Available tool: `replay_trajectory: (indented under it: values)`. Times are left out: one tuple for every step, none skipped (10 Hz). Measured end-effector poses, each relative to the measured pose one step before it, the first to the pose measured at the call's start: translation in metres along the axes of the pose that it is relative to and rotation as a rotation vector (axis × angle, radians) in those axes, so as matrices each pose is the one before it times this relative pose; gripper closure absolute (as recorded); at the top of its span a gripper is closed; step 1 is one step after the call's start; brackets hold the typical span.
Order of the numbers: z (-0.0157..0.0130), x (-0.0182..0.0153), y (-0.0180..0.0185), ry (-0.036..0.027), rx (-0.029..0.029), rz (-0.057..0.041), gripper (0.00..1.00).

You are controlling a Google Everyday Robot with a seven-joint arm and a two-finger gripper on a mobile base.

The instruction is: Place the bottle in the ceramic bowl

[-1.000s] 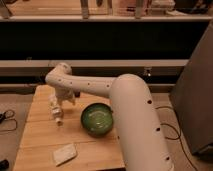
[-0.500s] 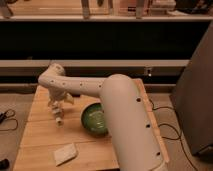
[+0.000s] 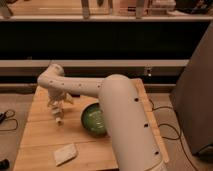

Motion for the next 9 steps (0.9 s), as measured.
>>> replay_trajectory:
  values:
    - [0.00092, 0.00057, -0.00092, 0.00065, 0.0022, -0.00539, 0.2]
    - [0.00133, -0.00021, -0.0021, -0.00102, 0.00159, -0.00752, 0.2]
    - [0.00147, 0.00016, -0.0026, -0.00104, 0.00318, -0.00933, 0.2]
    - [0.00216, 0.00035, -0.00236, -0.00217, 0.00145, -0.01123, 0.2]
    - [0.00102, 0.00065, -0.00116, -0.00061, 0.00216, -0.005, 0.2]
    - [0.00142, 0.00113, -0.0012, -0.00109, 0.00183, -0.00775, 0.2]
    - [0.00183, 0.00103, -0.00056, -0.00242, 0.00193, -0.00634, 0.2]
    - [0.00196, 0.00179, 0.00021, -0.00073, 0.00032, -0.00602, 0.2]
    - [0.00101, 0.00125, -0.0012, -0.00141, 0.00094, -0.00562, 0.2]
